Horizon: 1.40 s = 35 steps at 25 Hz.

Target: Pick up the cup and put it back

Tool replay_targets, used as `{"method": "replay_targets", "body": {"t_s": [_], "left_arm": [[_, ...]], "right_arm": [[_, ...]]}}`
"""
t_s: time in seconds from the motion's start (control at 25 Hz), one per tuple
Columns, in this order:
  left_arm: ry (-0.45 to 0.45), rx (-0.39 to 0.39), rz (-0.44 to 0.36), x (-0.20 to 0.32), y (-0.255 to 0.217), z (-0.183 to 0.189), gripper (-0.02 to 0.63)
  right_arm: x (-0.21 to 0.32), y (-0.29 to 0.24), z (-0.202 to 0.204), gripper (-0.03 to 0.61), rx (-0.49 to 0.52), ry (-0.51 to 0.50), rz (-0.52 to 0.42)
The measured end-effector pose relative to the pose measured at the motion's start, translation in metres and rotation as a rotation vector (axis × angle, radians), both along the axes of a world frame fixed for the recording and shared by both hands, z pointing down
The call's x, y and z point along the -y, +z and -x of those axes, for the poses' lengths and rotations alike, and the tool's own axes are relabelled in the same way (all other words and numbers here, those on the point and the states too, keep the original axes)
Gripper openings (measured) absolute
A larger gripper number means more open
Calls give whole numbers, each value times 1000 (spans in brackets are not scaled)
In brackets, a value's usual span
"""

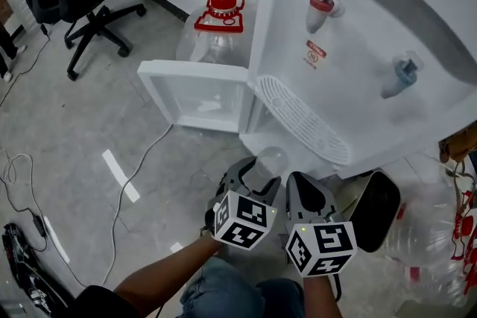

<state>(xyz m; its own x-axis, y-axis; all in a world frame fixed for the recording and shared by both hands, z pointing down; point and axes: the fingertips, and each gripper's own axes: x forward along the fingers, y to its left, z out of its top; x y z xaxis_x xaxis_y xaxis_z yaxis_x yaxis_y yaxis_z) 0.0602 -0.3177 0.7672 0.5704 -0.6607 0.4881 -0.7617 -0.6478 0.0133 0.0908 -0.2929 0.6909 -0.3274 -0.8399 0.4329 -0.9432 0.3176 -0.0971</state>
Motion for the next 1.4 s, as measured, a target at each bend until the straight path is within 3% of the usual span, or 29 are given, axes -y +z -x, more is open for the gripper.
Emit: {"method": "replay_targets", "body": {"t_s": [0.56,1.4], "left_arm": [[88,-12,-25,56,109,-47,250],[197,14,-44,125,206,-104,250]], "right_arm": [[34,101,-25,21,-34,88,22],[58,158,-57,21,-96,189,43]]}}
